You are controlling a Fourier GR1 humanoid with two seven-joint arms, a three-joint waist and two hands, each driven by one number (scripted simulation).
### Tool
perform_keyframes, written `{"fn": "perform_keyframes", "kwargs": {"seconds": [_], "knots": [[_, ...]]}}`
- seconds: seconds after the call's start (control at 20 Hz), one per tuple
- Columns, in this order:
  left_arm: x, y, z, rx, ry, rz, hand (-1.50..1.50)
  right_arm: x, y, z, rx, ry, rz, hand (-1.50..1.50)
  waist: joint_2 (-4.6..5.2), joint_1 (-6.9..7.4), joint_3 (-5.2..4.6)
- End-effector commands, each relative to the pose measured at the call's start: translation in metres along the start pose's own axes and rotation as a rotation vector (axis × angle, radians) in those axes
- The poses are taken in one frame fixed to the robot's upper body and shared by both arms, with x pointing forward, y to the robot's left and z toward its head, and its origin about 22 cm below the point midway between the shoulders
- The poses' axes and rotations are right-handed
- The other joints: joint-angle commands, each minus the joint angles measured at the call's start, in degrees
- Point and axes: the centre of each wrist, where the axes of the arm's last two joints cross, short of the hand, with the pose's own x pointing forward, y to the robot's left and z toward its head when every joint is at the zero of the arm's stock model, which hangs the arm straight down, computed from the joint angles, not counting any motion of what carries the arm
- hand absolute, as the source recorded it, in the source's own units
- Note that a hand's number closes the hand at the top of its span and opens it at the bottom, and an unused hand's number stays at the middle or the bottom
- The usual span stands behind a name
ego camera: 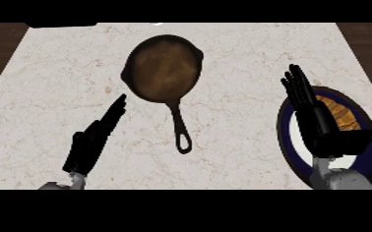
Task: Pick the lemon from the plate and place it in the pan
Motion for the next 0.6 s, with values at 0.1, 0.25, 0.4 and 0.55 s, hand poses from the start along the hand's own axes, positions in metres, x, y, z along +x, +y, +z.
{"fn": "perform_keyframes", "kwargs": {"seconds": [0.1, 0.25, 0.4, 0.55], "knots": [[-0.004, 0.035, 0.004, 0.153, 0.014, -0.101, 0.0, 0.027, -0.025, 0.007, 0.011, -0.324, 0.121, -1.5, -1.33, 0.55, -1.38], [-0.008, 0.062, 0.015, 0.309, 0.017, -0.157, 0.0, 0.064, -0.04, 0.007, 0.043, -0.656, 0.264, -1.5, -2.22, 0.32, -1.26], [-0.023, 0.06, 0.029, 0.323, 0.076, -0.1, 0.0, 0.027, -0.101, 0.043, -0.54, -0.478, 0.387, -1.5, -2.26, -2.73, -1.06], [-0.033, 0.053, 0.038, 0.347, 0.068, -0.112, 0.0, 0.006, -0.133, 0.113, -0.498, -0.415, 0.429, -1.5, -1.68, -1.75, -1.28]]}}
